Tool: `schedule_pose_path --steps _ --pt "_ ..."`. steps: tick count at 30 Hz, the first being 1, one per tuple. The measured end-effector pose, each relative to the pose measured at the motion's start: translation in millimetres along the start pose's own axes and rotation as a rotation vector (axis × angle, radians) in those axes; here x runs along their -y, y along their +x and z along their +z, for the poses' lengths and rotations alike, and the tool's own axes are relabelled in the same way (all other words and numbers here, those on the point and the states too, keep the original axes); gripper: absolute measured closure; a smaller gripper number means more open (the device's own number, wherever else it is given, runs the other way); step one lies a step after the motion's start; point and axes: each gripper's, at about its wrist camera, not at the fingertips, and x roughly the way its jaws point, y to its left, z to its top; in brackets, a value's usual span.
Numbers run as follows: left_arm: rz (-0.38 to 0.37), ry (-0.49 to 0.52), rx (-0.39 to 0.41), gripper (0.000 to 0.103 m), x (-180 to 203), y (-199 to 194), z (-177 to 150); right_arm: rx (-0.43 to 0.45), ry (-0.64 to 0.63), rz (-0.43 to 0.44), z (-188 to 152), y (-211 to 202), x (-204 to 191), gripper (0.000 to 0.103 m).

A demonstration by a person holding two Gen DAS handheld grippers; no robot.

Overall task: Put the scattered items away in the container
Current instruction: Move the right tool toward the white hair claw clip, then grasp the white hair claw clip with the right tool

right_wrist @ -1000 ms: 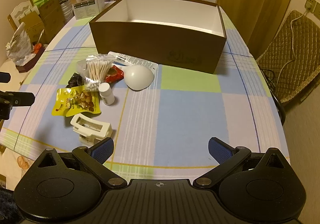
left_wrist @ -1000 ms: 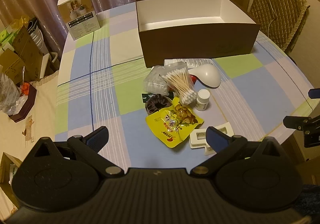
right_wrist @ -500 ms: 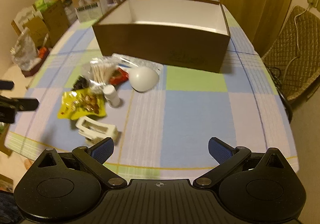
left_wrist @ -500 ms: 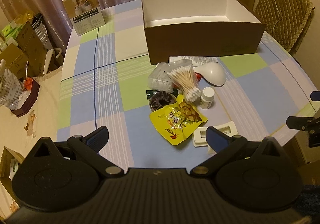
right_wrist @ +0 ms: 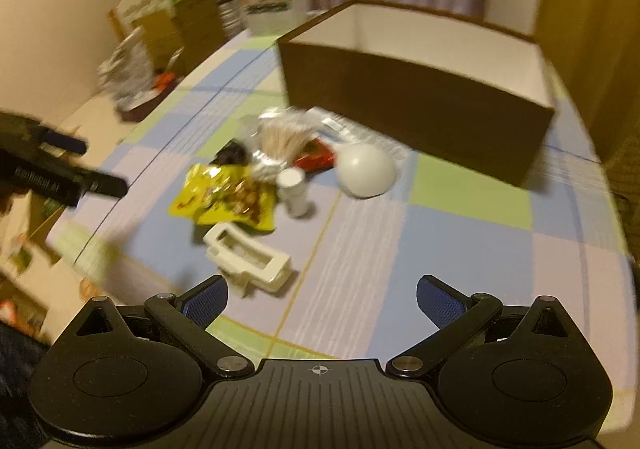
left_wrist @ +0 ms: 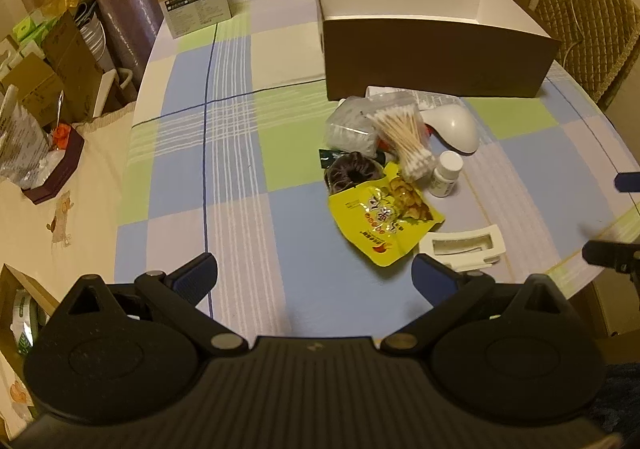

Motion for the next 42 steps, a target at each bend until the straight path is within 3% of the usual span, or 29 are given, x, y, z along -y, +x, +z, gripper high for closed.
schedule_pose_path --steps 16,17,18,19,35,36,37,38,41,42 --pt "0.02 -0.057 -0.05 0.001 -21.4 19.9 -7.3 -0.037 -0.314 0.203 5.1 59.7 -22.1 0.001" --pt "0.021 -0.064 -0.052 0.001 -23.2 20.1 -8.0 -0.041 -0.333 0.213 4.8 62.6 -24.1 0.007" --pt "0.024 -0.071 -0.054 0.001 -25.2 20.0 -9.0 -0.052 -0.349 0.222 5.0 65.9 -25.7 0.023" --pt "0.028 -0.079 -0.055 0.001 -27.3 20.0 -9.8 -0.063 -0.361 0.225 5.5 69.3 -26.6 0.026" --pt "0.058 -0.17 -0.077 0.002 -38.9 19.8 -19.0 -0.066 -0.578 0.301 11.3 107.6 -43.0 0.026" --pt "0.056 -0.174 -0.079 0.002 -38.6 20.1 -18.8 -0.065 -0.585 0.301 10.1 108.5 -43.4 0.028" --pt "0.054 -0.177 -0.08 0.002 -38.1 20.6 -18.5 -0.067 -0.591 0.301 9.1 109.7 -43.5 0.039" --pt "0.052 -0.18 -0.081 0.002 -37.6 21.0 -18.2 -0.072 -0.592 0.3 8.6 111.2 -43.1 0.043" --pt "0.043 -0.187 -0.081 0.002 -36.0 22.5 -17.2 -0.07 -0.569 0.306 7.8 112.2 -37.7 0.046" --pt "0.04 -0.189 -0.082 0.002 -35.1 23.1 -16.7 -0.069 -0.566 0.309 7.7 111.4 -35.8 0.053"
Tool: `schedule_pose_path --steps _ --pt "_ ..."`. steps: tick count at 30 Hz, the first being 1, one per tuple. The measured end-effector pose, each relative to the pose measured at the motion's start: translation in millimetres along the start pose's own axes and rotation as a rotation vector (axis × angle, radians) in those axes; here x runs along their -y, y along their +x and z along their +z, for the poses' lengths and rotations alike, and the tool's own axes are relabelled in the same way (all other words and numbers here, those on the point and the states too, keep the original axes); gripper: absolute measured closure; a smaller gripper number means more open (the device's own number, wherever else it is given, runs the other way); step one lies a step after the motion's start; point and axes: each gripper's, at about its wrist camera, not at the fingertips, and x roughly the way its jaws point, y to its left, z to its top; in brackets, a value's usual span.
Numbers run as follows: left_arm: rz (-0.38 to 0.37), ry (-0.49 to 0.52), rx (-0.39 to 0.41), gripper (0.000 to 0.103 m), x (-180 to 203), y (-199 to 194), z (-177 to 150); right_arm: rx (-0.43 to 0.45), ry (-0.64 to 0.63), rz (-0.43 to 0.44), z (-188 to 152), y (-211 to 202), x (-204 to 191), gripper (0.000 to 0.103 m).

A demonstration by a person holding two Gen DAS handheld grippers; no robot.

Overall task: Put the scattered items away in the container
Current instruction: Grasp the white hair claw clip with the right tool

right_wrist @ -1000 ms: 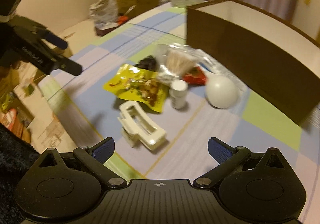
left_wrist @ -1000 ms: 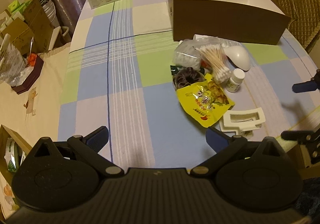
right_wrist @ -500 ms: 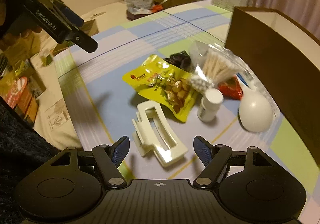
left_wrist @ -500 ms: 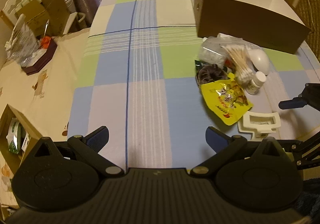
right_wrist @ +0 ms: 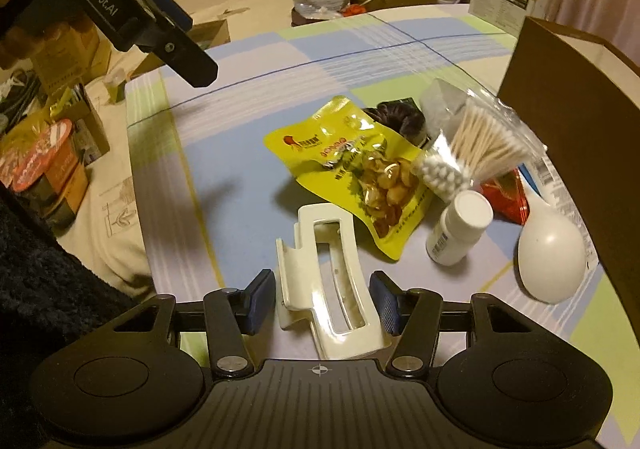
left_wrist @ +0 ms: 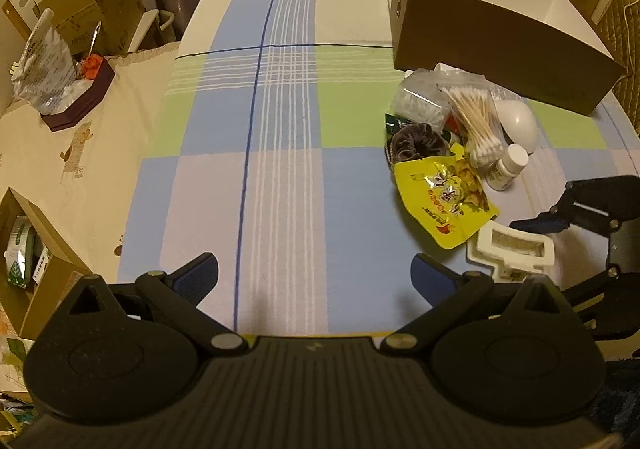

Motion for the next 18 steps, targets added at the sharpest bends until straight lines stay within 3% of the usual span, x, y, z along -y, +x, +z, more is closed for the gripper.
schedule_pose_path --steps 8,15,18 --pt "-0.05 -0.004 0.01 0.002 12.1 6.8 5.1 -0.034 0.095 -0.031 -22.8 -22.2 20.0 0.058" --pt "-0.185 -0.04 0.03 0.005 21.9 20.1 10.1 -0.067 0.269 -0.15 -53.9 -51.0 52.1 0.058" --pt "-0.237 0.029 0.05 0.006 35.8 27.9 11.2 -0.073 0.324 -0.184 -62.0 -60.0 60.8 0.058"
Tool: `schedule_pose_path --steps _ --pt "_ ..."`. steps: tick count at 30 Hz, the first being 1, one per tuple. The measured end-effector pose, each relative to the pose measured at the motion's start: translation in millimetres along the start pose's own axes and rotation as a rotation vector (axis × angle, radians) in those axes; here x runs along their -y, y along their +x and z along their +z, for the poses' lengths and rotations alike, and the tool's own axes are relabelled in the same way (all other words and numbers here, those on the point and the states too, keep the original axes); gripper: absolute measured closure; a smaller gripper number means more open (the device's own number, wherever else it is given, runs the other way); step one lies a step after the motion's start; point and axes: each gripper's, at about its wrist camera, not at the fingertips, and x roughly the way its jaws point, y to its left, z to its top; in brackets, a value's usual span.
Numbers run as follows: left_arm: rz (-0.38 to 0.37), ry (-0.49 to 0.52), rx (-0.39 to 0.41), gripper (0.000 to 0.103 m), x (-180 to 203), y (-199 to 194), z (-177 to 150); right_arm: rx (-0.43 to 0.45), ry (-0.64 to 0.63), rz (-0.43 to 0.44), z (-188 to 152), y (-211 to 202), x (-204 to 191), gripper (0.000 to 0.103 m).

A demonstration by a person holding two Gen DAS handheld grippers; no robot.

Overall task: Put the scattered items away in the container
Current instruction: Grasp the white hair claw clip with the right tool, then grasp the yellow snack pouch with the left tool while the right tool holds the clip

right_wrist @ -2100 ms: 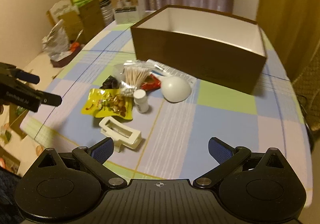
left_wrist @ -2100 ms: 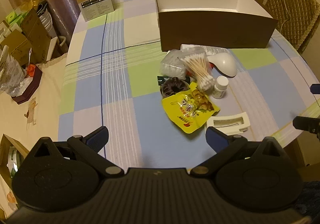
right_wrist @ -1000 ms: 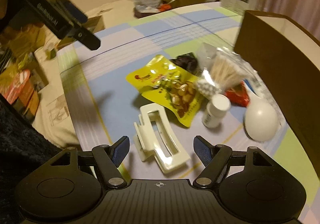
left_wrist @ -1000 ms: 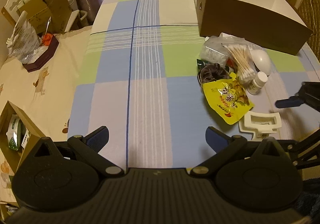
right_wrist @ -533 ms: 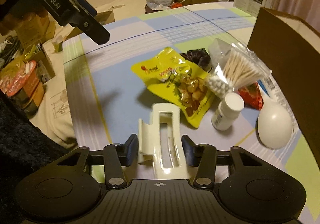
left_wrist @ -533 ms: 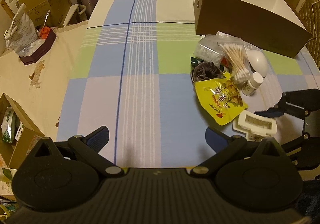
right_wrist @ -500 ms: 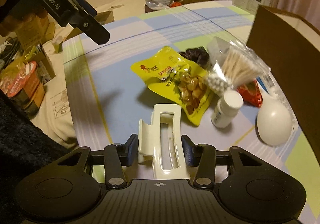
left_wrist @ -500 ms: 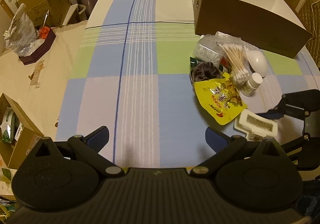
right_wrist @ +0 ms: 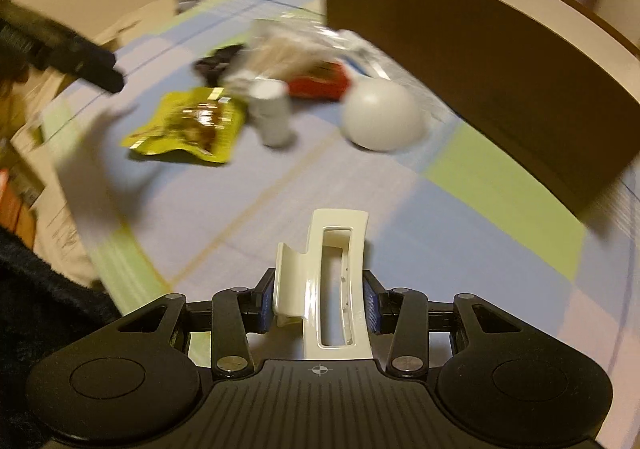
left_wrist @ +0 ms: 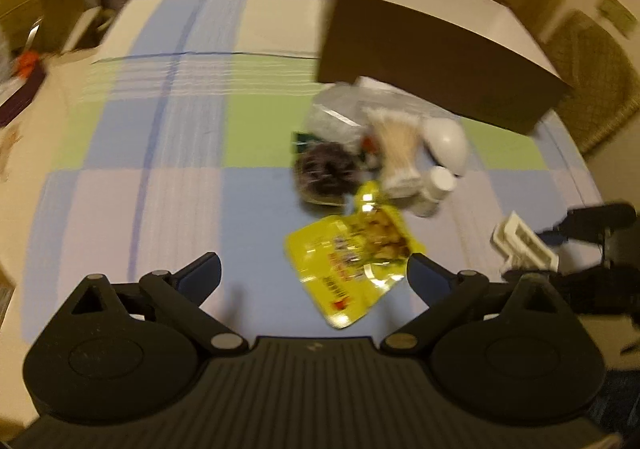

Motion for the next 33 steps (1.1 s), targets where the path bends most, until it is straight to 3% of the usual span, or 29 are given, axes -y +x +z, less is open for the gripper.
schedule_pose_path --steps 3,6,10,17,23,26,28,29,33 --pt "-0.021 0.152 0.01 0.006 19.2 9.0 -3.3 -0.001 0.023 -0.011 -5.6 -3.7 7.3 0.058" --pt "0.015 0.328 0.008 0.006 42.6 21.4 -9.2 0.009 0.039 -0.016 -11.0 -7.1 8.0 0.058" --pt "0.016 0.451 0.001 0.007 58.8 39.7 -12.5 0.02 0.063 -0.017 -14.8 -9.9 11.1 0.058" --pt "-0.017 0.542 -0.037 0.007 56.7 65.8 -5.0 0.029 0.082 -0.02 -18.7 -13.1 13.5 0.058" --pt "-0.067 0.529 -0.08 0.005 44.9 83.3 -3.8 0.033 0.096 -0.025 -21.0 -15.1 14.7 0.058" --pt "-0.101 0.509 -0.074 0.009 43.0 84.8 -3.7 0.033 0.096 -0.021 -21.2 -15.6 15.8 0.058" --pt "-0.12 0.527 -0.064 0.02 45.1 81.6 -4.7 0.03 0.093 -0.018 -21.1 -16.0 15.8 0.058" --pt "-0.126 0.529 -0.061 0.031 45.8 79.2 -4.9 0.03 0.088 -0.018 -21.1 -16.2 15.2 0.058" --pt "-0.106 0.535 -0.074 0.034 51.2 73.9 -8.7 0.026 0.07 -0.017 -20.3 -15.3 14.5 0.058"
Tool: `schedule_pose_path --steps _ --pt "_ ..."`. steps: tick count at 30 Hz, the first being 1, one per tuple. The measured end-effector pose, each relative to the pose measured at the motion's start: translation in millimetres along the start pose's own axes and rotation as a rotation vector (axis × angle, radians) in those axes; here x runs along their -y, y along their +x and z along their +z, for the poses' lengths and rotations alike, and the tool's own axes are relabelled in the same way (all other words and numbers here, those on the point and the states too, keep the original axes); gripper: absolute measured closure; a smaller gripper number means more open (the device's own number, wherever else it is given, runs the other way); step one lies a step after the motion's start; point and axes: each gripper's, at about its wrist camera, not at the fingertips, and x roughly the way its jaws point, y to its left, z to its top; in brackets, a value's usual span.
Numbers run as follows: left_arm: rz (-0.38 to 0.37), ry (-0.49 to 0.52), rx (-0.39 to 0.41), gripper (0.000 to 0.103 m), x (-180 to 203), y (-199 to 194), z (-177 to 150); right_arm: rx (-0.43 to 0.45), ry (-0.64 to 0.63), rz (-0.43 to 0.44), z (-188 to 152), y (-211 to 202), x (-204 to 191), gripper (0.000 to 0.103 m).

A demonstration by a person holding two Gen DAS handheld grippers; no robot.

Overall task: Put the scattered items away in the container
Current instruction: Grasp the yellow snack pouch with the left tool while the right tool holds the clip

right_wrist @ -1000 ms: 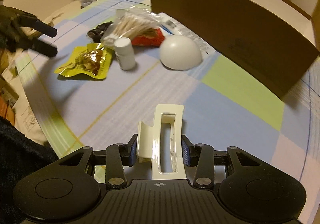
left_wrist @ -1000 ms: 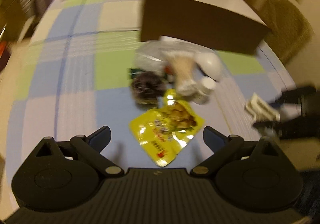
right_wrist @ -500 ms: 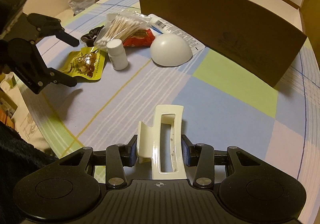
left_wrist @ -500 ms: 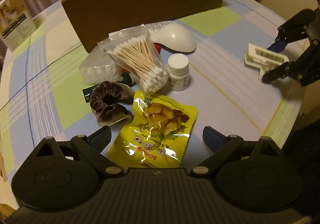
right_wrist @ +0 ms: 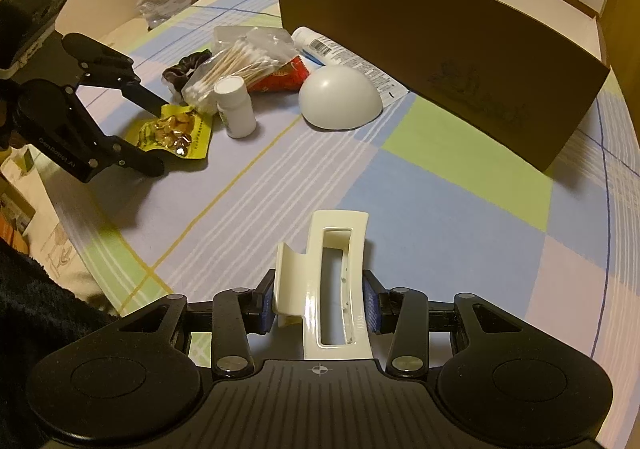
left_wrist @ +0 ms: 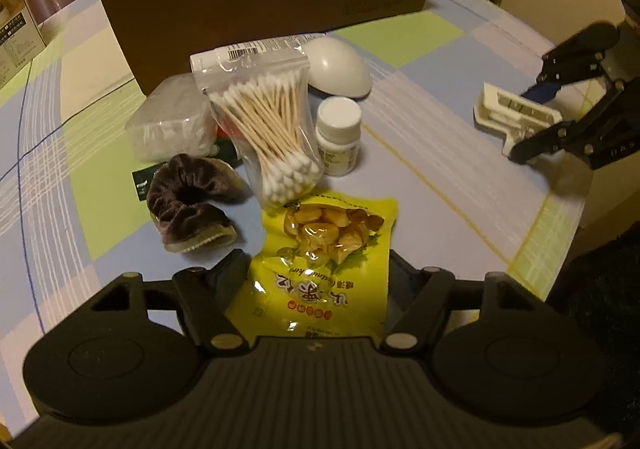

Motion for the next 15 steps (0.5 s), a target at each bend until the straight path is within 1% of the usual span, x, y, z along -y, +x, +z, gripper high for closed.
schedule_pose_path --steps 2,3,4,5,7,13,15 --pt "0.019 -0.002 -0.008 0.037 5.5 -2.2 0.5 0.0 -0.005 0.003 -0.3 0.4 0.7 0.058" --pt "0.028 -0.001 -0.005 0.042 8.2 -4.9 0.9 0.001 -0.007 0.005 -0.6 0.5 1.0 0.058" --pt "0.03 -0.009 -0.002 0.049 9.7 -8.3 1.7 0.002 -0.009 0.008 -0.8 0.8 1.5 0.058" --pt "0.021 -0.024 0.005 0.062 9.1 -11.4 2.4 0.003 -0.01 0.01 -0.7 1.1 2.1 0.058" --pt "0.027 -0.036 0.001 0.063 8.9 -14.6 3.2 0.002 -0.015 0.016 -0.1 1.3 3.3 0.058" --pt "0.122 0.045 -0.04 0.06 27.6 -6.6 7.6 0.008 -0.036 0.042 -0.2 1.4 7.9 0.058" --pt "0.15 0.05 -0.042 0.06 31.9 -3.7 9.1 0.011 -0.042 0.053 -1.2 0.6 9.1 0.058"
